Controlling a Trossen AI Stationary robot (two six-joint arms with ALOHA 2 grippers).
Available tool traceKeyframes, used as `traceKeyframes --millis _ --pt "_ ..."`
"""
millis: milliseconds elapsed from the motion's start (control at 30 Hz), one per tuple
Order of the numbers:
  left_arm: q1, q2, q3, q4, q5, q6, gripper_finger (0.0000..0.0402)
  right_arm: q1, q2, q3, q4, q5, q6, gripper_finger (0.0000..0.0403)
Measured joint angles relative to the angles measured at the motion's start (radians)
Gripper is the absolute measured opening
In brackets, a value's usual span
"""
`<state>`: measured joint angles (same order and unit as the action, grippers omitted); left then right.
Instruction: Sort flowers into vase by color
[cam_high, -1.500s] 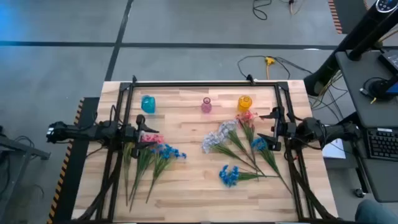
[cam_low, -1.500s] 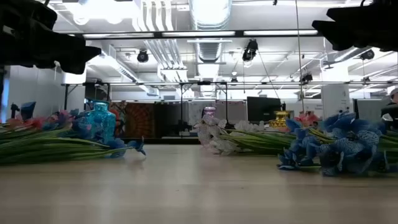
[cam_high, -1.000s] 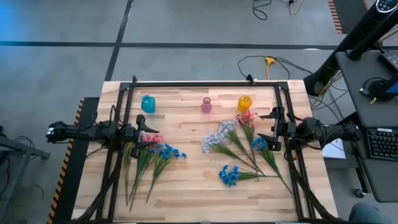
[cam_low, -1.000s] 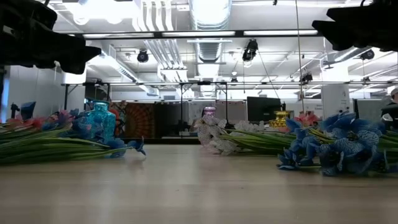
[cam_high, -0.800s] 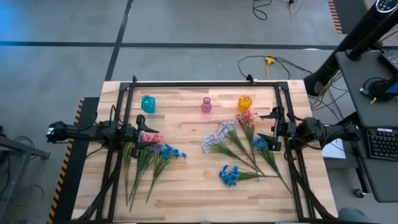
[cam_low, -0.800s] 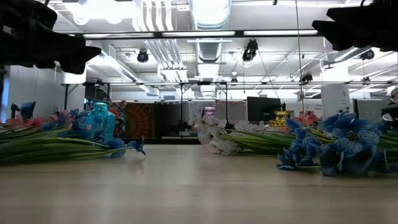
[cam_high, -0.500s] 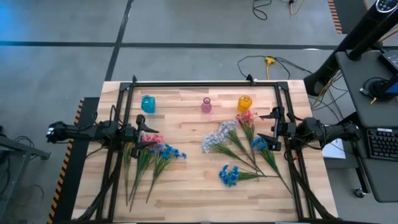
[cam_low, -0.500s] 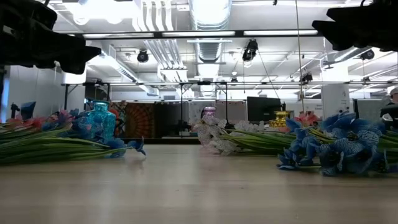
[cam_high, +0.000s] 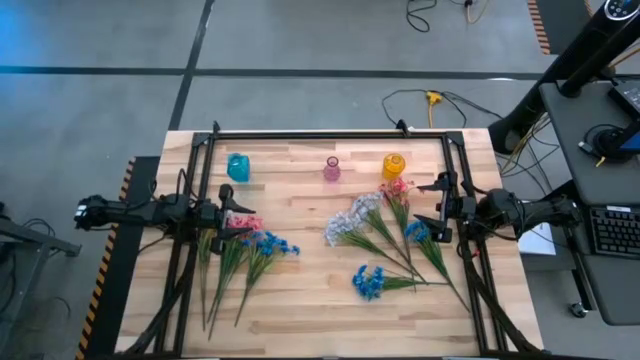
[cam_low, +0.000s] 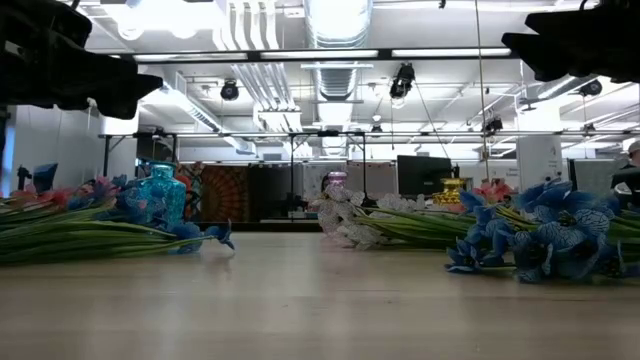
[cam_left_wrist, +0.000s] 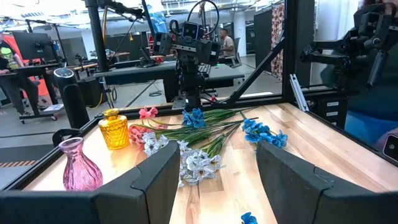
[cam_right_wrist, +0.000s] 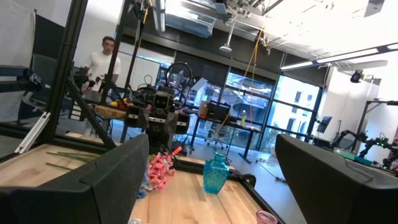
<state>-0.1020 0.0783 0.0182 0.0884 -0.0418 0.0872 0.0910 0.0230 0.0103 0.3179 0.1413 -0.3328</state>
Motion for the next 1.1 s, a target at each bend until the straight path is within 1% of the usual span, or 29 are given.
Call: traceKeyframes --millis 800,867,900,967,1000,1033,1100 --pt "0.0 0.0 0.0 0.0 0.0 0.0 0.0196 0.0 0.0 0.0 0.014 0.007 0.003 0.0343" --pt "0.0 0.0 0.0 0.003 0.0 -0.012 0.0196 0.0 0.0 0.0 0.037 0.048 0.079 0.0343" --pt "0.0 0.0 0.0 0.011 0.003 -0.078 0.0196 0.0 0.0 0.0 0.048 0.089 0.131 0.0343" --pt "-0.001 0.0 0.0 0.023 0.005 -0.274 0.0196 0.0 0.0 0.0 0.087 0.229 0.238 0.0343" --pt "-0.001 0.0 0.0 0.025 0.002 -0.335 0.0196 0.0 0.0 0.0 0.117 0.312 0.288 0.0343" --pt "-0.001 0.0 0.0 0.028 0.0 -0.366 0.0196 0.0 0.0 0.0 0.154 0.392 0.338 0.0343" --pt "-0.001 0.0 0.0 0.045 -0.002 -0.381 0.0196 0.0 0.0 0.0 0.195 0.522 0.443 0.0343"
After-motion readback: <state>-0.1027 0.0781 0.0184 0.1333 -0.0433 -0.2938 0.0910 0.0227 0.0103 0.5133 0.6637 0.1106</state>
